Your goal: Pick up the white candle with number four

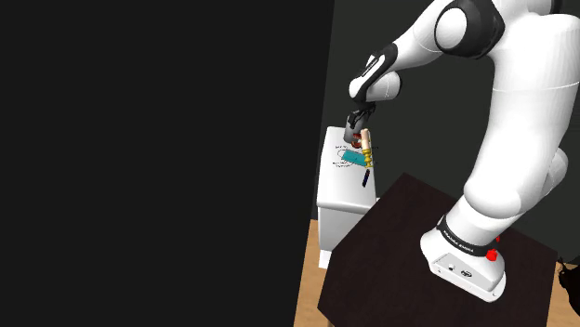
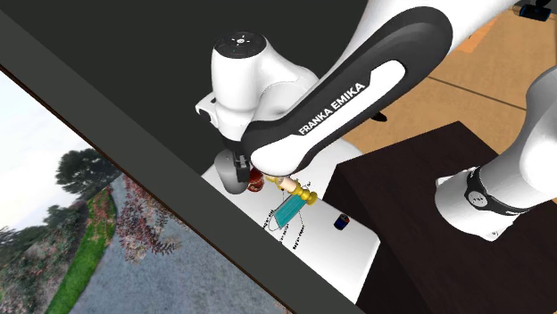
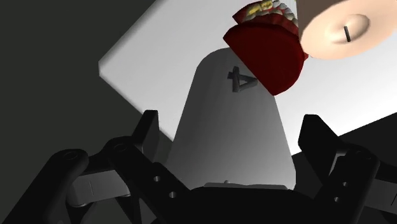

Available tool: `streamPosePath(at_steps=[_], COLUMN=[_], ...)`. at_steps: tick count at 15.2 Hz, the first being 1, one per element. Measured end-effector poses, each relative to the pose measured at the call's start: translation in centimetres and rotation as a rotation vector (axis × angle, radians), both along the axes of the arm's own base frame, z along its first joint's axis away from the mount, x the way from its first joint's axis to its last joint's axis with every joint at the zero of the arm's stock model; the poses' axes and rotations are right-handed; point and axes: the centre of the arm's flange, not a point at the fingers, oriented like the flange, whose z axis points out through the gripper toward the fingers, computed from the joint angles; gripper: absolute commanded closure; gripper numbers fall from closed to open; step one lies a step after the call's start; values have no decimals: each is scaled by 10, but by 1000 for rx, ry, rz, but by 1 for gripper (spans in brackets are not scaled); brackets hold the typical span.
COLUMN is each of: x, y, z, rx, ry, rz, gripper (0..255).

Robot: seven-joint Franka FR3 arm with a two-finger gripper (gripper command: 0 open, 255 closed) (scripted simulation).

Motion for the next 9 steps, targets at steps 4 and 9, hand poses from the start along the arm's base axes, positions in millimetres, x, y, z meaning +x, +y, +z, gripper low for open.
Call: streamPosePath(at_steps=[4,9], x=[1,1], y=[0,0], z=[-2,-2], rx=[-1,-1], ry=[-3,-3], rz=[0,1], gripper=[255,255])
